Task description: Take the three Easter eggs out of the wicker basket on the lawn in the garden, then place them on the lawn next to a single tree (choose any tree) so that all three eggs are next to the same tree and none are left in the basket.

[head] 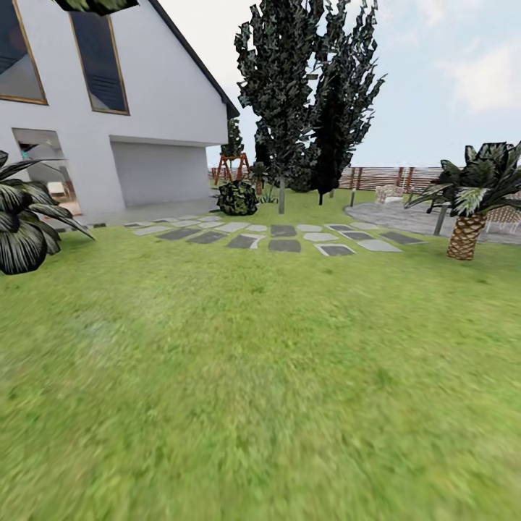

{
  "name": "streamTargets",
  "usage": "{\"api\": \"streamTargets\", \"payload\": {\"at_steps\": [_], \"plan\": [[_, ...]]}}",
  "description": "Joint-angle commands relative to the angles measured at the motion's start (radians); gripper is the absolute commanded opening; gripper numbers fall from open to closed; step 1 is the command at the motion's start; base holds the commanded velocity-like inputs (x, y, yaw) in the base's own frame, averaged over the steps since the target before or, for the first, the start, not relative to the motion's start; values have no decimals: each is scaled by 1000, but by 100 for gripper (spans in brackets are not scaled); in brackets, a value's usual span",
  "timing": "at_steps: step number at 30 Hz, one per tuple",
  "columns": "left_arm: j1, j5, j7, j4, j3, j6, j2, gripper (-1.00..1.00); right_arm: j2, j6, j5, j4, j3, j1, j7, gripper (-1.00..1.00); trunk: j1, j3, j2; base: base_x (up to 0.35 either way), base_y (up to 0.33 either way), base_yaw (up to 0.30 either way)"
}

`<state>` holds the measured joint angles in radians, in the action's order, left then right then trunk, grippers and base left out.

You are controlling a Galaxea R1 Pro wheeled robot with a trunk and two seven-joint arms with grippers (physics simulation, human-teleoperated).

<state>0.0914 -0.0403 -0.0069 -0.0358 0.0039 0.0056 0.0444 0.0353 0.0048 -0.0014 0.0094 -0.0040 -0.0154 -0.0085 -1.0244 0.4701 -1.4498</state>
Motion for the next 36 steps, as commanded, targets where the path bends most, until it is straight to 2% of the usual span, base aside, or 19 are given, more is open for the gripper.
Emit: {"api": "streamTargets", "payload": {"at_steps": [1,32,36], "plan": [[1,-4,-1,-2,1,1,0,100,0,0,0,0,0,0,-1,100,-1,1,0,321,0,0],[1,-11,-1,1,-3,1,-3,100,2,0,7,0,3,0,-4,100,-1,1,0,293,0,0],[1,-7,-1,-1,-1,1,-20,100,2,0,10,0,4,0,-4,100,-1,1,0,314,0,0]]}}
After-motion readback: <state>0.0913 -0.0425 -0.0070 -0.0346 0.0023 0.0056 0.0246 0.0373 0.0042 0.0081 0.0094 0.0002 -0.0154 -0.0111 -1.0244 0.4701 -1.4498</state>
